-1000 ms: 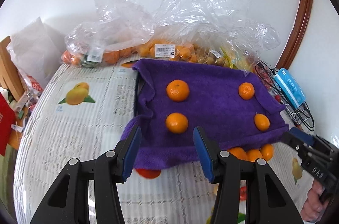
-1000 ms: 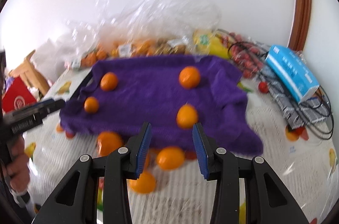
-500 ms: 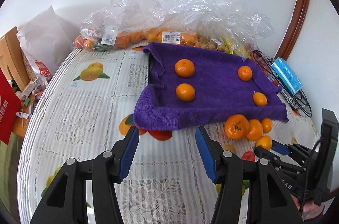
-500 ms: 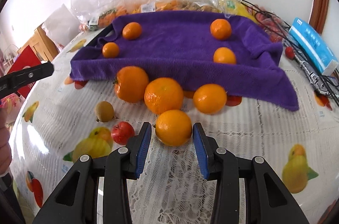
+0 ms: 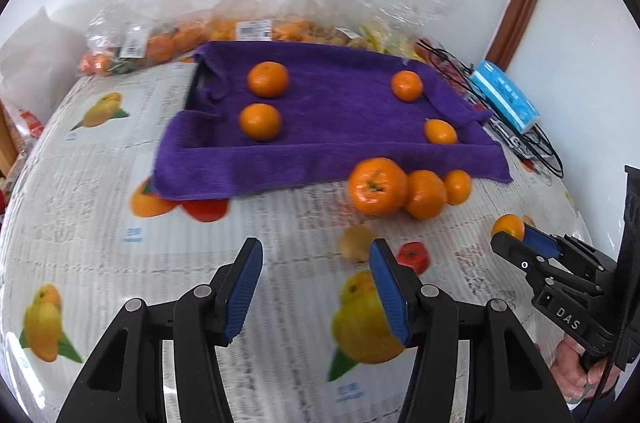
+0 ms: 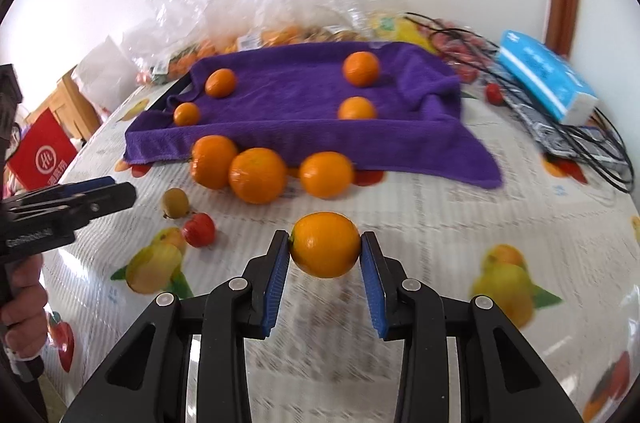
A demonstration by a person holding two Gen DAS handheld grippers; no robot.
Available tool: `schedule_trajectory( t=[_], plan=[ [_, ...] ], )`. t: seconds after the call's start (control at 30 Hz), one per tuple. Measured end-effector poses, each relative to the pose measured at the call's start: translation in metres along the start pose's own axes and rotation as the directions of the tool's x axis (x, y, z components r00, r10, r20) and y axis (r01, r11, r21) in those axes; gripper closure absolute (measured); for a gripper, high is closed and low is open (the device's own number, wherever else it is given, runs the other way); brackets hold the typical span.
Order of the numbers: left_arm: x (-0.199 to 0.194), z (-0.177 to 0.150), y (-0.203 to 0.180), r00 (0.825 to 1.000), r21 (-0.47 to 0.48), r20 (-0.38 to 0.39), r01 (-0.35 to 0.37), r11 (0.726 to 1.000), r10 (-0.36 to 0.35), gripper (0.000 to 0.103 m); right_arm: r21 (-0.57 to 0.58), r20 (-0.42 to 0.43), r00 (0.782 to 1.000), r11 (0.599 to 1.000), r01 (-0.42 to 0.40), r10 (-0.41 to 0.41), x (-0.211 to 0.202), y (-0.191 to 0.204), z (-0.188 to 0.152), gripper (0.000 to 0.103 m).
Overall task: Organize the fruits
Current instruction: 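Close the right tool on an orange in front of the towel while the left tool moves there, then close the left tool on a small brown kiwi while the right tool lifts its orange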
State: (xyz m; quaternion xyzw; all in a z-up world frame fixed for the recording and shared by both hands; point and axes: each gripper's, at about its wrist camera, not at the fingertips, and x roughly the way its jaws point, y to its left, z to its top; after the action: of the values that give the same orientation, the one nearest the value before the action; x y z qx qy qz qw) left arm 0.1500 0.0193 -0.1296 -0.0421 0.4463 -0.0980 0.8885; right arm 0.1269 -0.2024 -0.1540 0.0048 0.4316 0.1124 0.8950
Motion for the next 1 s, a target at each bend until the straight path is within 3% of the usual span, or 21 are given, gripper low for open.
schedule_trajectory(
  t=[0.2, 0.37, 0.83, 1.0],
  plan=[
    [0.021, 0.002, -0.017, 0.999, 0.027, -0.043, 0.009, 1.0, -0.008, 0.053, 0.024, -0.006, 1.0, 1.0, 0.017, -0.017, -0.006, -0.019, -0.011, 0.067],
    [0.032, -0.002, -0.019, 0.998, 0.048, -0.067, -0.001, 0.999, 0.004, 0.078, 0.029, -0.01, 1.0, 0.999, 0.018, -0.018, -0.004, -0.025, -0.015, 0.067],
    [0.034, -0.001, -0.012, 0.997, 0.098, 0.013, -0.072, 0.993, 0.071, 0.078, -0.011, -0.019, 1.0, 1.0, -0.013, 0.013, 0.024, -0.008, -0.004, 0.067],
    [0.034, 0.0, -0.01, 0.998, 0.089, 0.015, -0.062, 0.994, 0.061, 0.077, 0.004, -0.036, 0.999, 1.0, -0.012, 0.013, 0.029, -0.011, -0.002, 0.067]
  ],
)
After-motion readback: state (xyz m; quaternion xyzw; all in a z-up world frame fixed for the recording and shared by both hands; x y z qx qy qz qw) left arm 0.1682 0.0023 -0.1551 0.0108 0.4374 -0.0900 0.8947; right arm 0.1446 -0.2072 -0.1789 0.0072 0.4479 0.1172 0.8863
